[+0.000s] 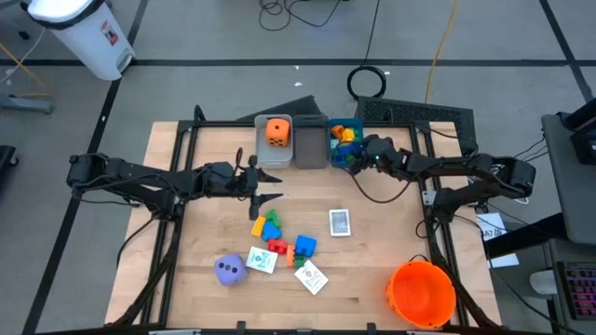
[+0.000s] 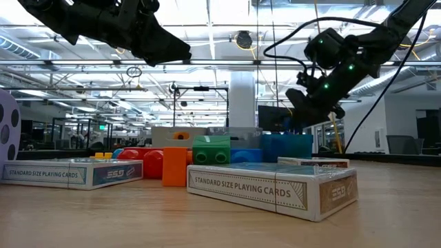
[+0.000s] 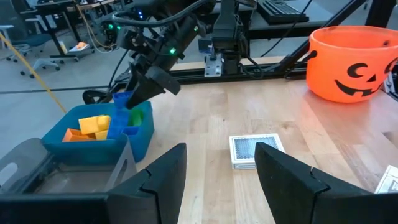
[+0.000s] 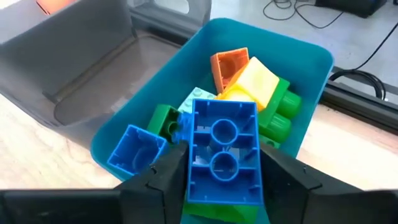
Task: Pick & Place Toys
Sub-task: Put the blue game piece into the blue bin
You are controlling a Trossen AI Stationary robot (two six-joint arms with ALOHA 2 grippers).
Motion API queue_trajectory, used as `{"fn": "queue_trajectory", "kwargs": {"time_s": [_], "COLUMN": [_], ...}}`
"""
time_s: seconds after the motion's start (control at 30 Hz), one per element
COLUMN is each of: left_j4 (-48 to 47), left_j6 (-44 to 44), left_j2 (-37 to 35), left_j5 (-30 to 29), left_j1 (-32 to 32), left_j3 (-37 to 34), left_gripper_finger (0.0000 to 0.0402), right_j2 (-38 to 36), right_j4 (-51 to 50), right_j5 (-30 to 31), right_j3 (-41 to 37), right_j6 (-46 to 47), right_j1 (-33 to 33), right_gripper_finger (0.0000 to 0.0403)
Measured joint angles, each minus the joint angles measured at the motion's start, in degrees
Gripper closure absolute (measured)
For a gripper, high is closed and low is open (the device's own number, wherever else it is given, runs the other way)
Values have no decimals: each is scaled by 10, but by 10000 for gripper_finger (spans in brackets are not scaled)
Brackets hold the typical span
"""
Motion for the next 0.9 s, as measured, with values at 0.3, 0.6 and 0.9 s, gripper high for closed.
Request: {"fn": "queue_trajectory", "kwargs": {"time_s": [0.3,0.6,0.9], "left_j4": [0,0,-1], "left_j6": [0,-2,-1], "left_j2": [0,0,0], "left_j5": [0,0,0], "left_j1": [0,0,0], "left_j3": [0,0,0], "left_gripper_finger": [204,204,204], "right_j2": [0,0,-61], "right_j4": [12,7,-46], "right_j5": [1,-2,-88], "right_j3": [0,0,0], "right_j6": [-19,-32,-56], "right_j1": [0,0,5], "right_gripper_finger": [187,140,151]}}
